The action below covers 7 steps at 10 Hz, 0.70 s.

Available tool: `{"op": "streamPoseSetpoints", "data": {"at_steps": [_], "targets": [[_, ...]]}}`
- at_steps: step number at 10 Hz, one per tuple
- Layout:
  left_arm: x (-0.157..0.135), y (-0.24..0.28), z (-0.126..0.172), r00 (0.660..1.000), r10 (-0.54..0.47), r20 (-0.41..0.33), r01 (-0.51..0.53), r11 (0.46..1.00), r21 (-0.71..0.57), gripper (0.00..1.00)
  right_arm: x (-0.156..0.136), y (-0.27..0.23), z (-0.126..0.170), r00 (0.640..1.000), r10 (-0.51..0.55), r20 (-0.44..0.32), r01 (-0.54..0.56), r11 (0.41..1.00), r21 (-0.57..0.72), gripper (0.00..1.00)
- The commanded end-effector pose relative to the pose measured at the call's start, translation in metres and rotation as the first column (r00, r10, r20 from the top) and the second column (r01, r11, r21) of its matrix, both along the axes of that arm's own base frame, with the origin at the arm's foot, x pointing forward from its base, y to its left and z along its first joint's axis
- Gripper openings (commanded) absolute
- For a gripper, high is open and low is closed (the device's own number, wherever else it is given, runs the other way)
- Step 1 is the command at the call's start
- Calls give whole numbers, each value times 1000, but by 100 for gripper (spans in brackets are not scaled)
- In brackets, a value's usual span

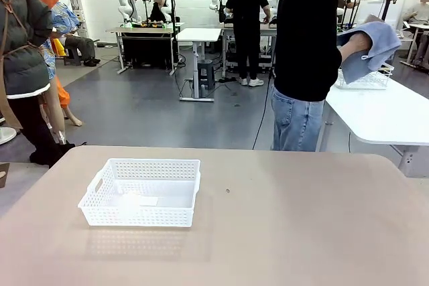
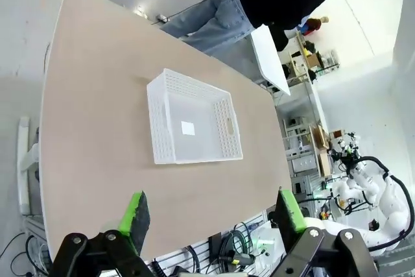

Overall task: Clean and organize the cups into the basket.
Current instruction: Pick up the Organizing basket and move it to the center of the table, then pick up the Reusable plastic cup from the right side of the table and place it inside the Organizing basket.

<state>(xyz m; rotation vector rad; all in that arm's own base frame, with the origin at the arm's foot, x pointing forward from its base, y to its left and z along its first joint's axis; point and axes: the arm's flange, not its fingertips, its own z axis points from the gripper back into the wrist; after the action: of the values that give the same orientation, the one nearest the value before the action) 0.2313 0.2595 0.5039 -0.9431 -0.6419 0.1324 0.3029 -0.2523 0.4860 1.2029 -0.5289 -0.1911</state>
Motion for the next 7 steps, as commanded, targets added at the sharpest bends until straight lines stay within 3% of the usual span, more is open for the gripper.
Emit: {"op": "streamPoseSetpoints", "data": {"at_steps": [1, 7], "targets": [[-3, 6, -2, 1000, 16, -3, -16, 1000, -9, 100, -1, -3, 0, 1000, -6, 1, 6, 1000, 3, 100], [-3, 6, -2, 1000, 16, -3, -16, 1000, -9, 100, -1, -3, 0, 1000, -6, 1, 6, 1000, 3, 100]]}}
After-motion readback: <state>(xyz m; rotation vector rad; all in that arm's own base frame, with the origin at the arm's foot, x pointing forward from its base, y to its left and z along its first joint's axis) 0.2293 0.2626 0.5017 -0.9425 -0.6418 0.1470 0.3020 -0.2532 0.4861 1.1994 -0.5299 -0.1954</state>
